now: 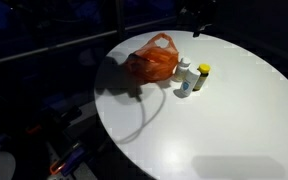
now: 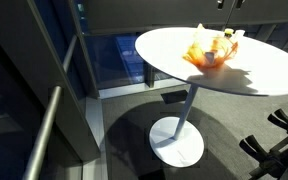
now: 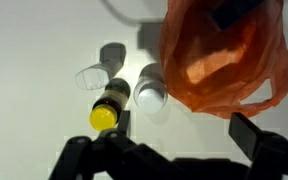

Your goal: Place the white pill bottle on the table

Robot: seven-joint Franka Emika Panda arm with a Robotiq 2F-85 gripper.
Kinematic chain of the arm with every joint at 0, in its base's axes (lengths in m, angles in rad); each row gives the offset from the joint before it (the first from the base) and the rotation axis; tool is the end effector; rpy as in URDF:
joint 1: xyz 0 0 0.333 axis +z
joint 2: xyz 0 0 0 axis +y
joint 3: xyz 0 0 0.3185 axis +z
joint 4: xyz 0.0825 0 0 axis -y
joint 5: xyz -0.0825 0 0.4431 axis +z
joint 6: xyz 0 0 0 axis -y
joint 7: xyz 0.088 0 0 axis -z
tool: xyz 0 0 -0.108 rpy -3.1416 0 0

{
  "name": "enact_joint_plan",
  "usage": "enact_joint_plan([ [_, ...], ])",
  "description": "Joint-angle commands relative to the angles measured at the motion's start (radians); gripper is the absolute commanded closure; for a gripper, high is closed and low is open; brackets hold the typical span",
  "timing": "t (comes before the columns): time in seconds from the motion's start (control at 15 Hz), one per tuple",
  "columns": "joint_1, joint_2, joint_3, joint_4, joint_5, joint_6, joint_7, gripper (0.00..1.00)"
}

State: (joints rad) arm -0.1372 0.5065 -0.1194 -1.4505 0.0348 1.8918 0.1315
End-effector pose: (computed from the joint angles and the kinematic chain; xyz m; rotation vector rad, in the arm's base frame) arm 0.7282 -0.1747 0.3696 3.0601 -0.5997 -0.0984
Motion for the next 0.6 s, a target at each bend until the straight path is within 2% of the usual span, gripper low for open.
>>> enact_joint_plan([
  [0.0, 0.033, -0.109, -0.018, -0.113, -0.062, -0.065, 0.052, 0.0],
  [0.53, 0.043, -0.34, -0.007, -0.409, -0.128, -0.105, 0.016, 0.0],
])
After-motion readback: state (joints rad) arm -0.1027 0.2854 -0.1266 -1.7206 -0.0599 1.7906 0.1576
